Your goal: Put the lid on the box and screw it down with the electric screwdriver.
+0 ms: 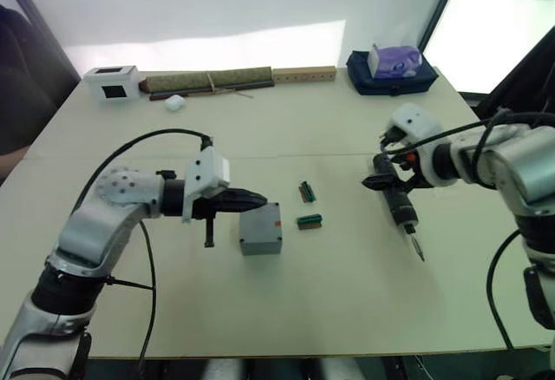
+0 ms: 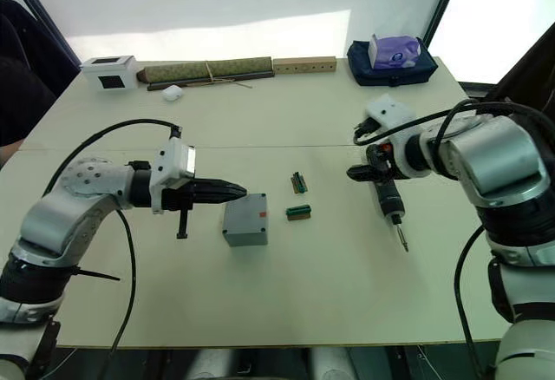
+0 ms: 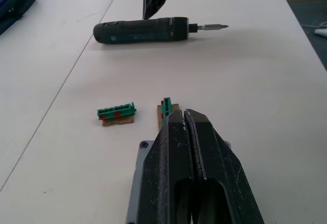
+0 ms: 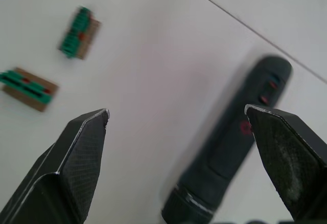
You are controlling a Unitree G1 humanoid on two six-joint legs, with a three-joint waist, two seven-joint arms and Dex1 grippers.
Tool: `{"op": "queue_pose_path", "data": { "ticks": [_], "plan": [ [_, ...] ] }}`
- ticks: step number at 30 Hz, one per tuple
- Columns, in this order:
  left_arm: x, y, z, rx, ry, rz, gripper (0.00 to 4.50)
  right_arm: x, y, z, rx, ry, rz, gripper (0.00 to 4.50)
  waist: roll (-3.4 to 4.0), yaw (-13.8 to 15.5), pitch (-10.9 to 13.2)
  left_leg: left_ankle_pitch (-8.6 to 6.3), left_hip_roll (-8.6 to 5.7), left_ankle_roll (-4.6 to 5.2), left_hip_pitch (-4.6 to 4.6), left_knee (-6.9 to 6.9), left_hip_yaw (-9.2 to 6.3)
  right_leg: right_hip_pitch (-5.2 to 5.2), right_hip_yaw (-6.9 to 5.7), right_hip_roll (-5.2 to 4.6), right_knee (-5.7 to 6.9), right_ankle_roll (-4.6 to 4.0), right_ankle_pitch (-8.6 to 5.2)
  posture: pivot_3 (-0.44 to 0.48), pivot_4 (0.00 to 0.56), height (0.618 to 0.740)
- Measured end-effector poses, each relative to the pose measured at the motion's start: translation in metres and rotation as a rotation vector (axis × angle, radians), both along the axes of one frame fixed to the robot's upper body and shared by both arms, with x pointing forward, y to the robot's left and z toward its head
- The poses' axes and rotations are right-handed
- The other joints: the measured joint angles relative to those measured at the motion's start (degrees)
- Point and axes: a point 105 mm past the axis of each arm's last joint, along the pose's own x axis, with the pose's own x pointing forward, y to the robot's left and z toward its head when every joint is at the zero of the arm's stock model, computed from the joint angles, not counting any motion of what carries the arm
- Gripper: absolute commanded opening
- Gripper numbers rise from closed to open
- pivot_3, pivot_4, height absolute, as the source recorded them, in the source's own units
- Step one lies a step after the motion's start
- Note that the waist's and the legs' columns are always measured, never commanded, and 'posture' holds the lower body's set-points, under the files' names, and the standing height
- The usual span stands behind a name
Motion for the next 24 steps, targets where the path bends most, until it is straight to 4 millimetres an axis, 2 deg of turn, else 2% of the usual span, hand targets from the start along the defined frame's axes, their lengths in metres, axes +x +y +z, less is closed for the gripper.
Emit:
{"op": "queue_pose_path", "data": {
  "ticks": [3, 12, 21, 24],
  "plan": [
    [0.0, -0.003, -0.002, -0.007, -0.011, -0.013, 0.0, 0.0, -0.021, -0.009, -0.012, 0.099, -0.115, 4.45, 0.0, 0.0, 0.0, 0.0, 0.0, 0.0, 0.0, -0.02, 0.04, -0.02, 0.02, 0.0, -0.02, 0.0, 0.0, 0.0, 0.15, 0.74],
    [-0.001, -0.014, -0.004, -0.037, -0.017, -0.034, 0.0, -0.001, -0.035, -0.039, 0.008, 0.302, -0.208, 4.45, 0.0, 0.0, 0.0, 0.0, 0.0, 0.0, -0.01, -0.02, 0.05, -0.02, 0.02, 0.02, -0.02, 0.01, 0.0, 0.0, 0.15, 0.74],
    [0.001, -0.011, -0.011, -0.033, -0.012, 0.014, 0.0, 0.011, -0.029, -0.067, 0.001, 0.381, -0.228, 4.45, 0.0, 0.0, 0.0, 0.0, 0.01, 0.0, -0.01, -0.01, 0.05, -0.03, 0.02, 0.05, 0.0, 0.01, 0.01, 0.0, 0.15, 0.74],
    [0.002, -0.01, -0.013, -0.032, -0.014, 0.036, 0.0, 0.021, -0.027, -0.069, -0.016, 0.359, -0.226, 3.76, -0.03, -0.2, 0.0, 0.0, 0.01, 0.01, 0.01, 0.0, 0.06, -0.01, 0.03, 0.05, 0.0, 0.02, 0.01, 0.0, 0.15, 0.74]
  ]
}}
